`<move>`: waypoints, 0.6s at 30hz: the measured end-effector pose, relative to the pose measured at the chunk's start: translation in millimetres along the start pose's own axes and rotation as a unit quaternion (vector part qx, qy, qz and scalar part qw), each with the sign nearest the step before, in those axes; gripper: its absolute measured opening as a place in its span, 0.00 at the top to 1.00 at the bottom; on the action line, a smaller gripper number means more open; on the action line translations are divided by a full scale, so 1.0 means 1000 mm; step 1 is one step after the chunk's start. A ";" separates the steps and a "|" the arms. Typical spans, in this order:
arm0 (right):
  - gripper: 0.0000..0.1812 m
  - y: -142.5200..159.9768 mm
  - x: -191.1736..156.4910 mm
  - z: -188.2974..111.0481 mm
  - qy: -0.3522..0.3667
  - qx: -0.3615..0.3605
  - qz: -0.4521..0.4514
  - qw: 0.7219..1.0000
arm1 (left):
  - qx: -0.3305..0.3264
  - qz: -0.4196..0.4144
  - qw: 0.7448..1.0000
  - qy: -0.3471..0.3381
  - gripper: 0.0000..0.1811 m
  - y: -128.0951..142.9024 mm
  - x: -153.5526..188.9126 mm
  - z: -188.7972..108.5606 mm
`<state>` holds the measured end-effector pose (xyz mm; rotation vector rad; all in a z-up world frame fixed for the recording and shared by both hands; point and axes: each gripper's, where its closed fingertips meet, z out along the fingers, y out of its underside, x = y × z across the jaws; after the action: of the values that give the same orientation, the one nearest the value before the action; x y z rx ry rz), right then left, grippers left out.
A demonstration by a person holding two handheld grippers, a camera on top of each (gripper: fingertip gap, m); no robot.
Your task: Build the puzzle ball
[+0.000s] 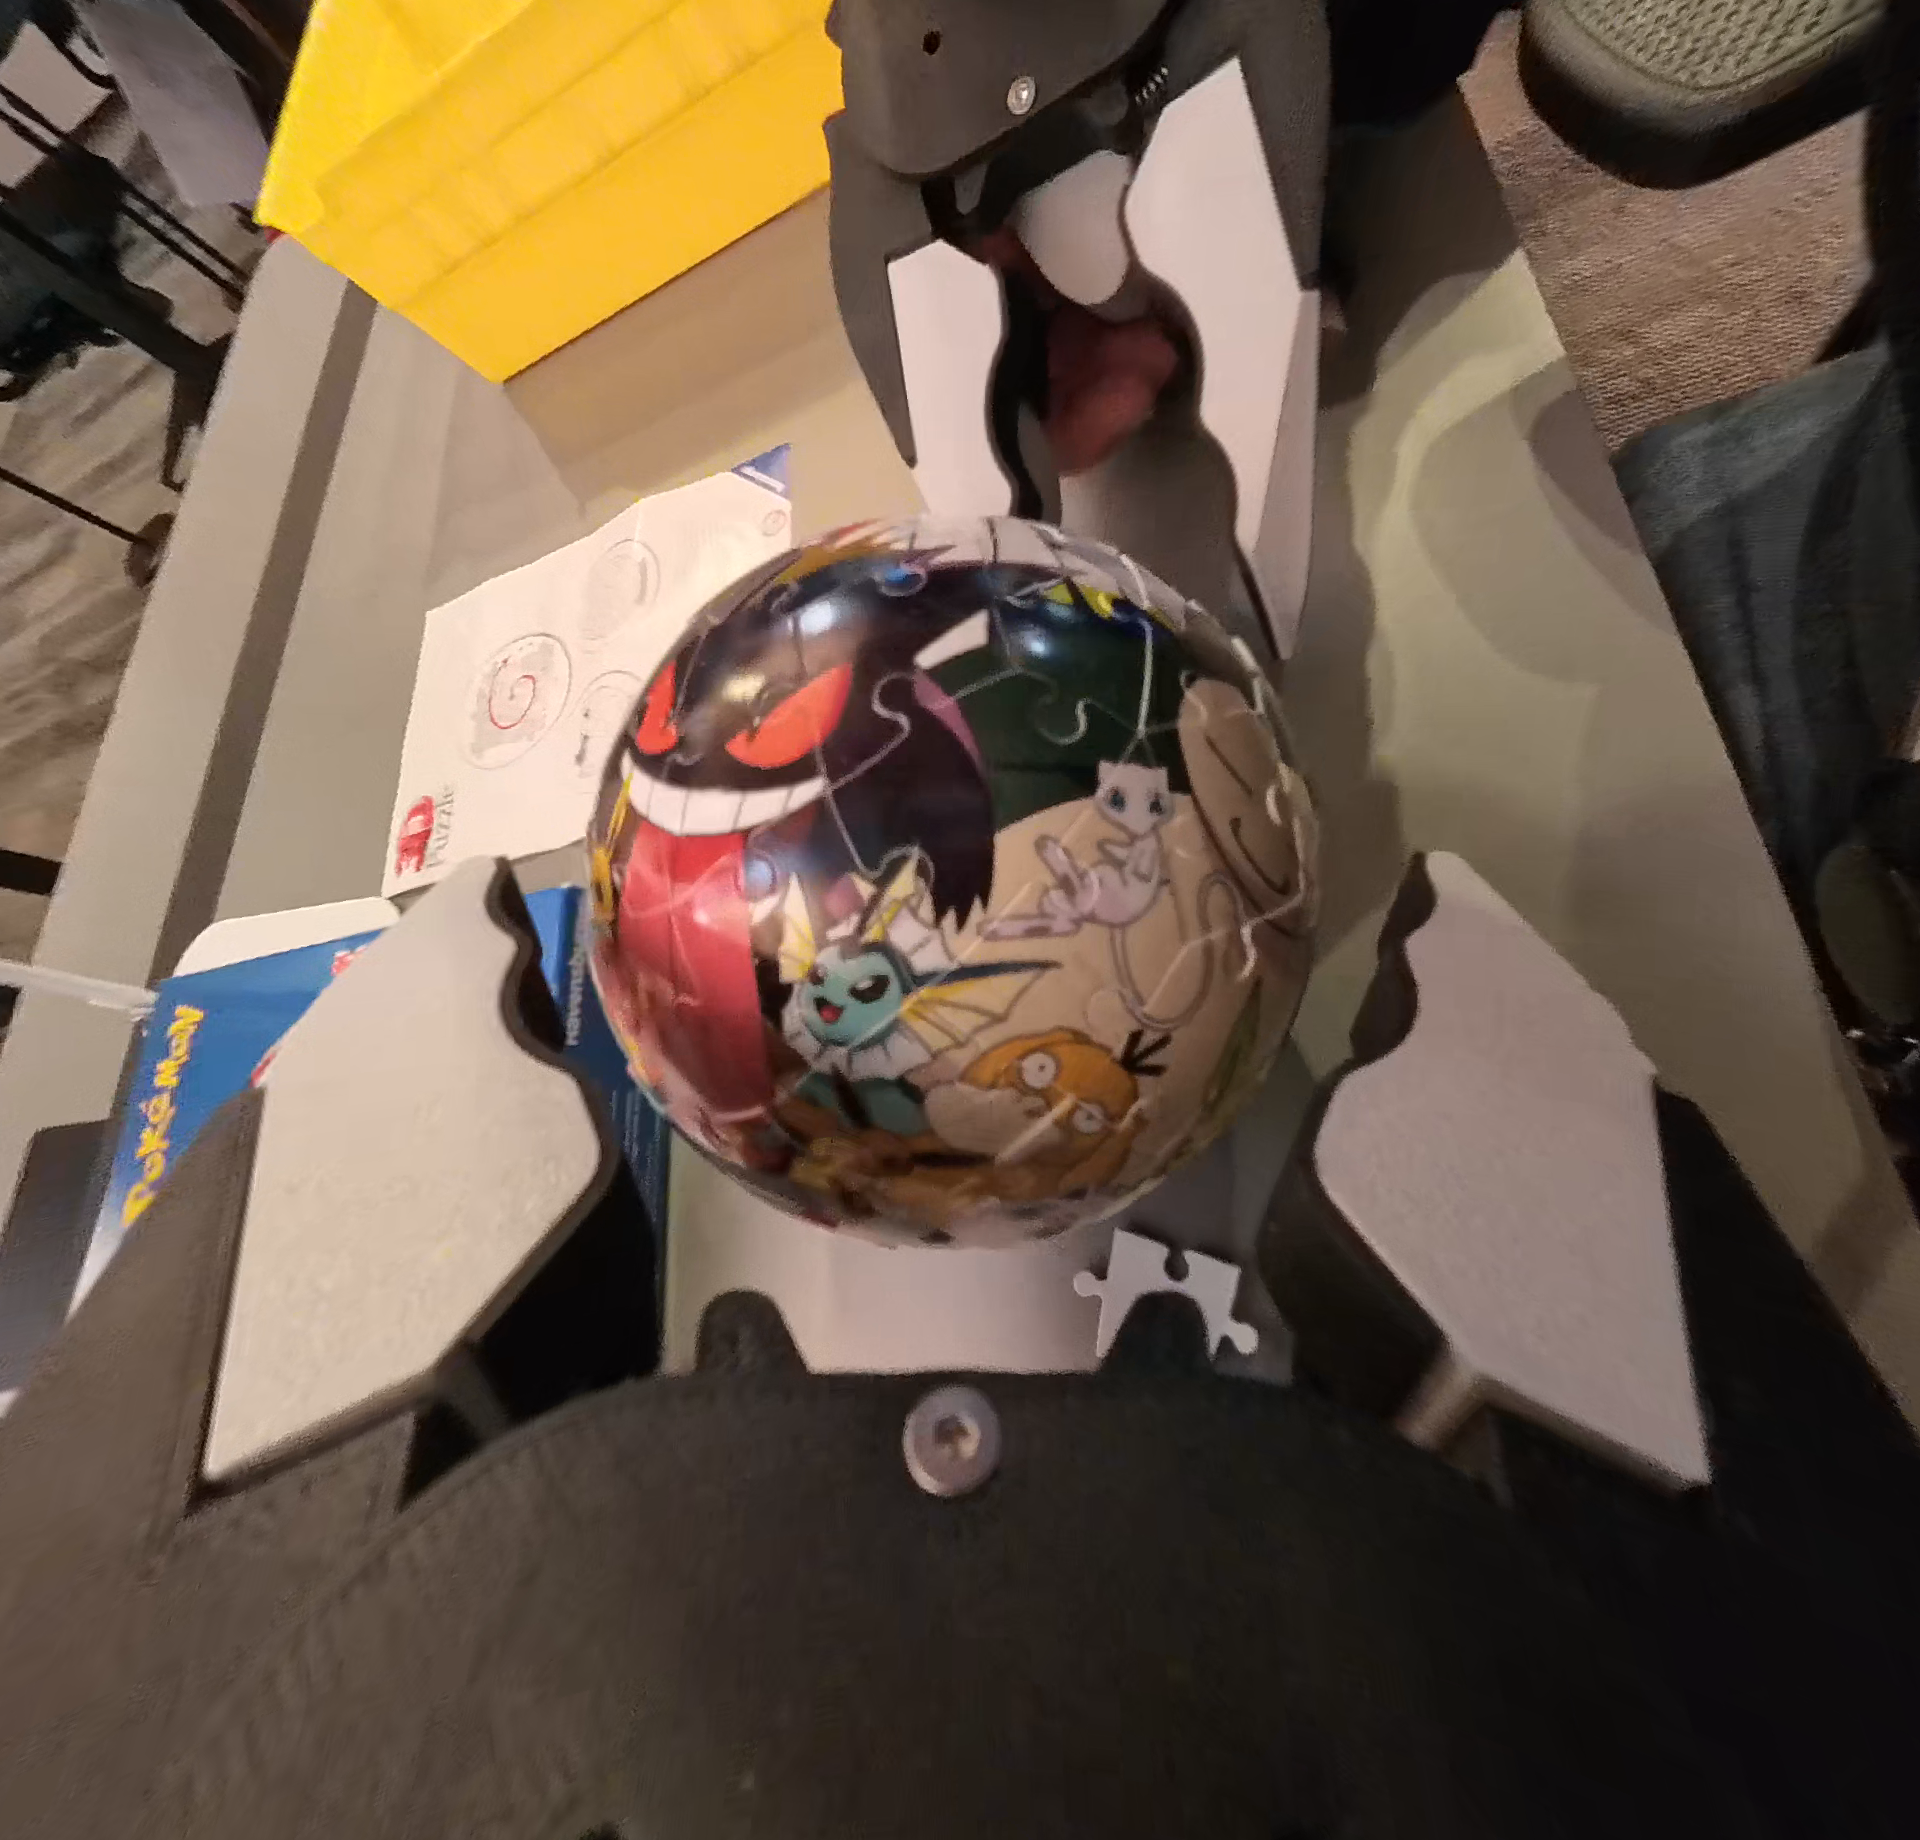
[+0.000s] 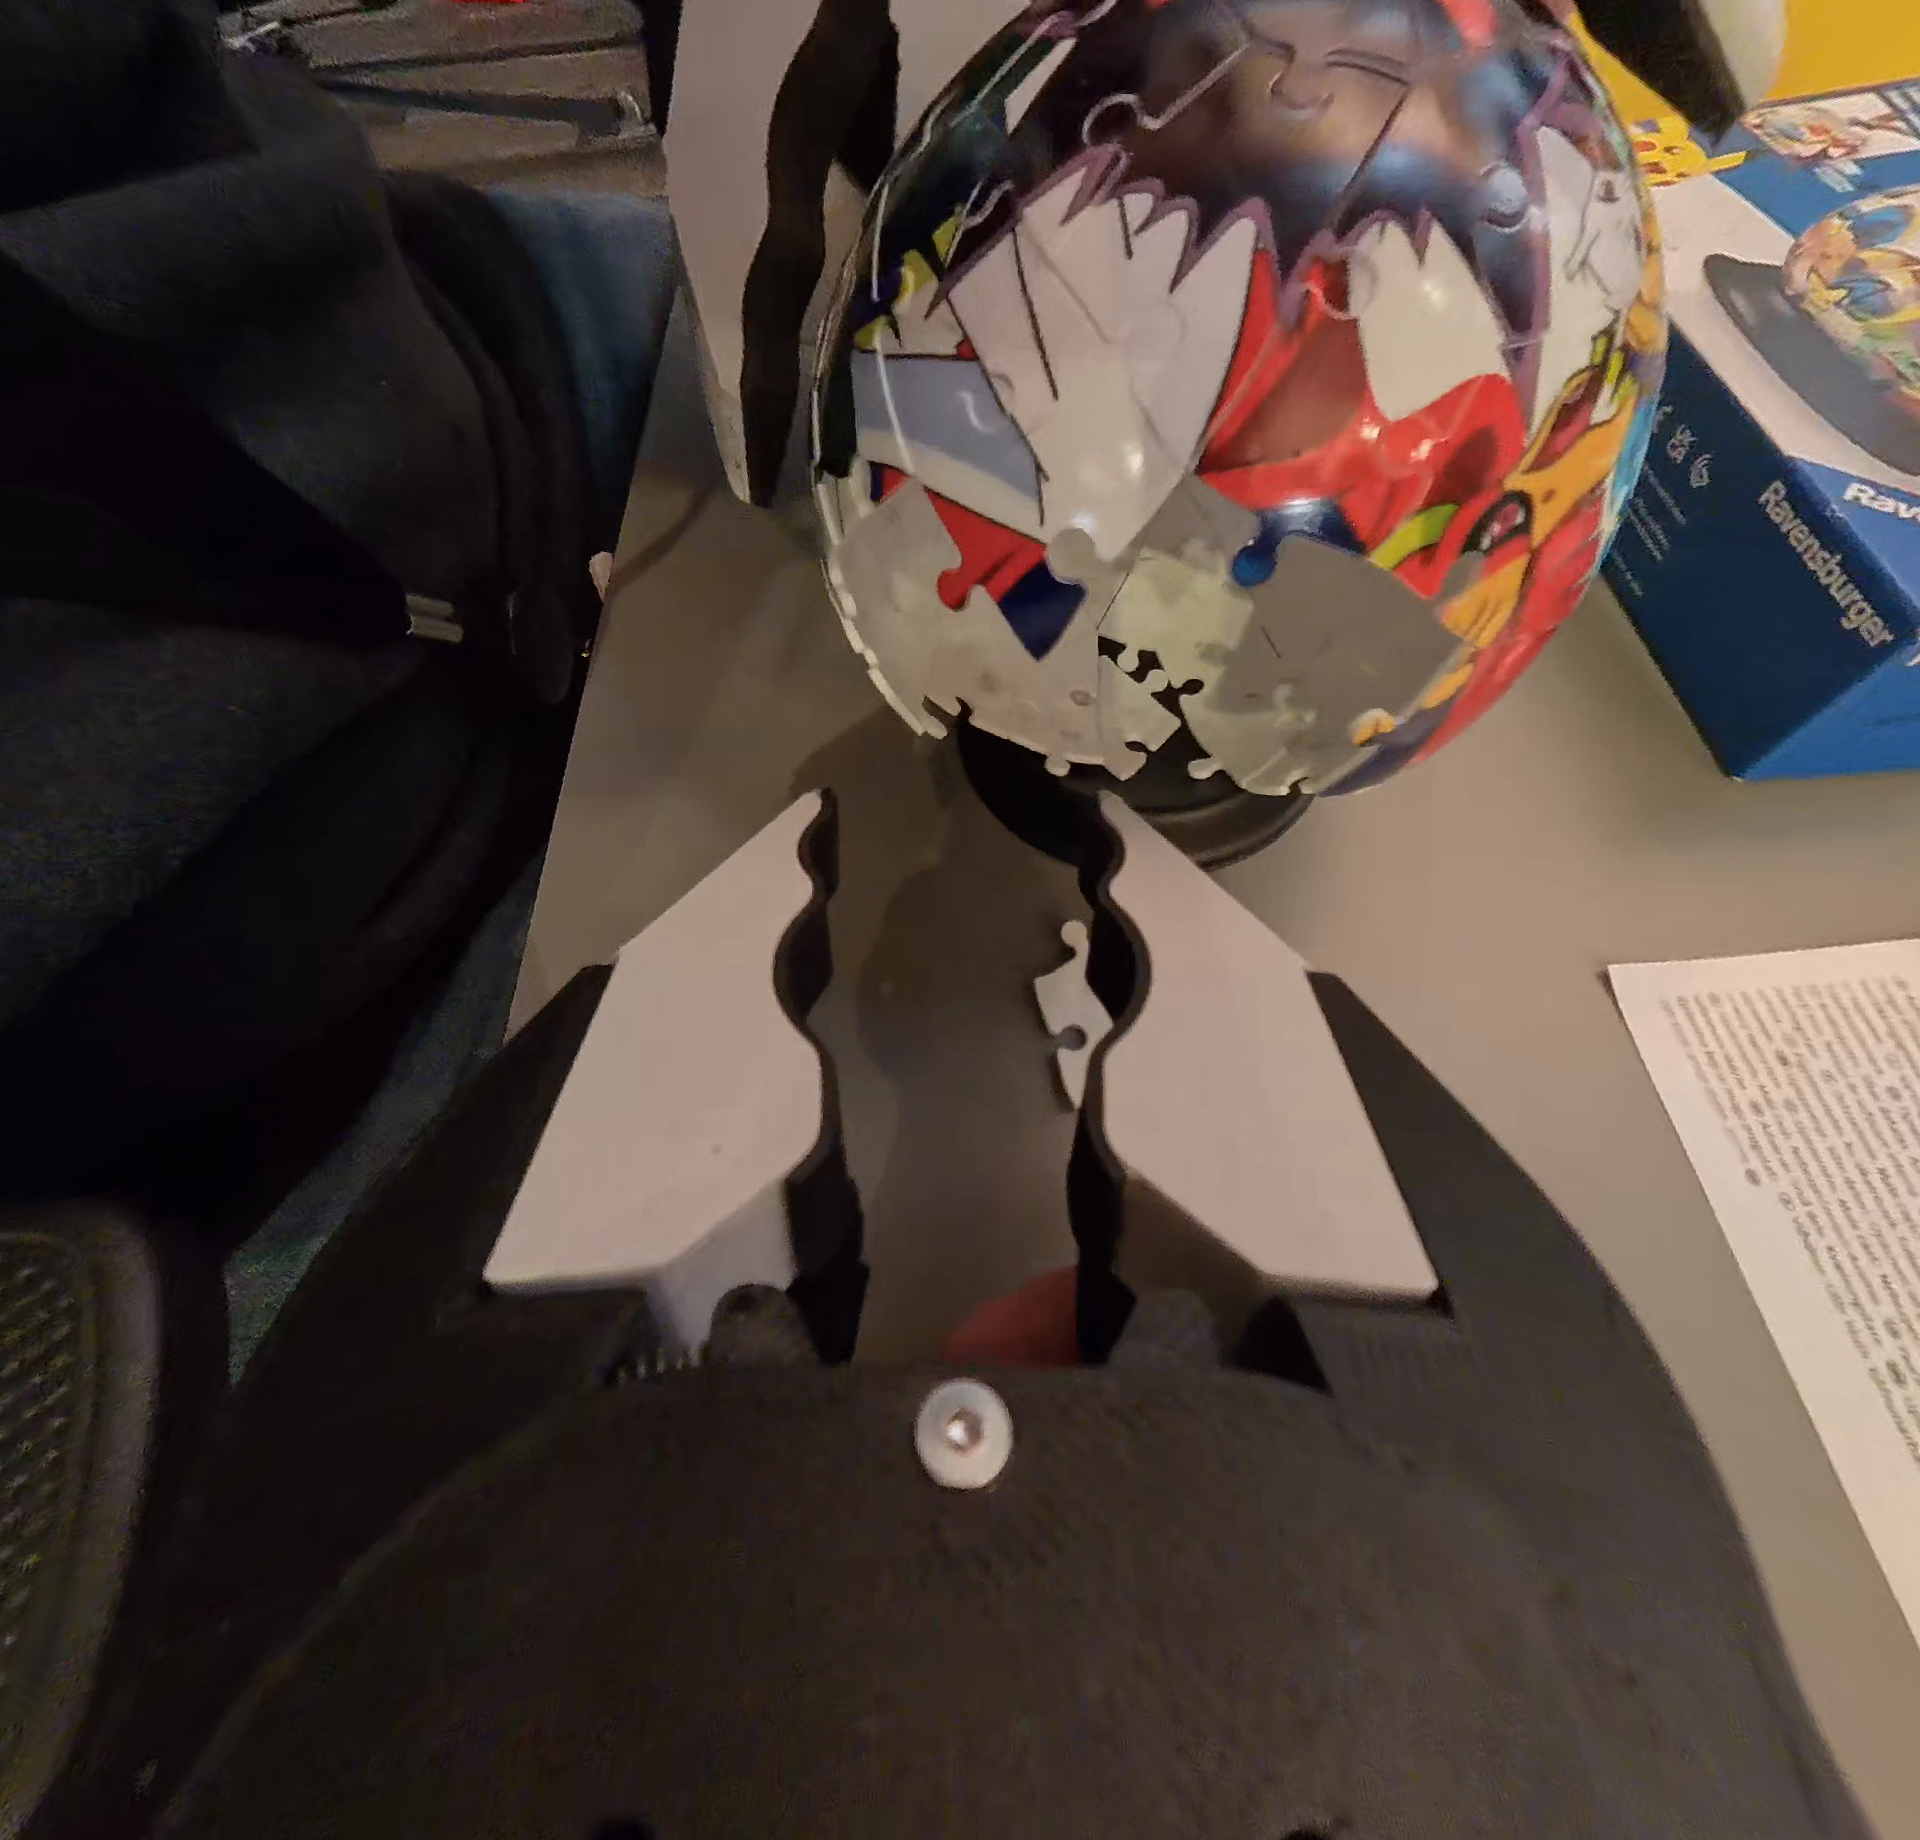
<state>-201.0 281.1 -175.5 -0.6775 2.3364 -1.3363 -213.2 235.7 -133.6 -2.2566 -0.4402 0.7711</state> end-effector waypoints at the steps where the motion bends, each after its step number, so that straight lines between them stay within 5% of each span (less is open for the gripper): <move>1: 0.76 0.000 0.000 0.000 -0.001 0.001 0.000 1.000 | -0.004 -0.007 1.000 0.016 0.19 0.001 0.001 0.002; 10: 0.79 -0.005 -0.003 -0.005 -0.012 0.023 0.004 1.000 | -0.003 -0.057 0.990 0.127 0.19 0.007 0.003 0.011; 18: 0.79 -0.008 -0.003 -0.008 -0.015 0.035 0.008 0.999 | 0.002 -0.053 0.990 0.129 0.20 0.010 0.002 0.011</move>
<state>-201.1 284.5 -164.5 -0.6512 2.2569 -1.3836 -218.4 235.4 -148.1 -2.2688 -0.4306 0.4185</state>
